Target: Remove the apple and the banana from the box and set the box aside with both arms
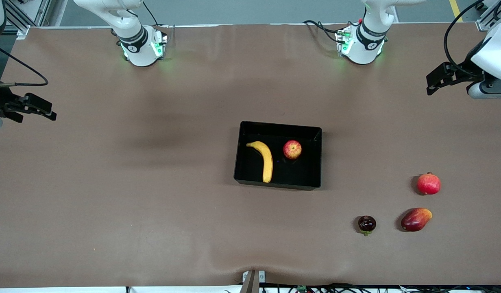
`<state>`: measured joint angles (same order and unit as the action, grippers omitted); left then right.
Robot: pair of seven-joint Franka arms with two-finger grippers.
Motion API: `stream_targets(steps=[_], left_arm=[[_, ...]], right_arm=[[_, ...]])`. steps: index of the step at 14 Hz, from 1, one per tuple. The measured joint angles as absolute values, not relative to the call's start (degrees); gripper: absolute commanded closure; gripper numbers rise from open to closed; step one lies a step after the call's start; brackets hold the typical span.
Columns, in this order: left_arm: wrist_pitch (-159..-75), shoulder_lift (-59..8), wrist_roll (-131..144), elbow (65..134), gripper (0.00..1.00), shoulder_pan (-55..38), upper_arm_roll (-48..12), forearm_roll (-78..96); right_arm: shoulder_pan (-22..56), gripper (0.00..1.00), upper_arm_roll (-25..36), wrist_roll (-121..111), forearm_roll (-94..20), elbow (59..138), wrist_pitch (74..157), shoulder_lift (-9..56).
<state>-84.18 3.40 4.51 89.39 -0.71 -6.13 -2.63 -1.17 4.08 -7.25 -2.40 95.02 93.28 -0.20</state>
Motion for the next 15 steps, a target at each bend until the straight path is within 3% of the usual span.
stream_targets(steps=[8,15], left_arm=[[-84.2,3.0,4.5,89.3,0.0,-0.7,-6.0,-2.6],[-89.4,-4.0,5.8,89.4,0.0,-1.8,-8.1,2.4]], right_arm=[[-1.2,0.0,3.9,-7.3,-2.4,95.0,93.1,-0.2],[-1.2,0.0,3.8,-7.3,-2.4,95.0,93.1,-0.2]])
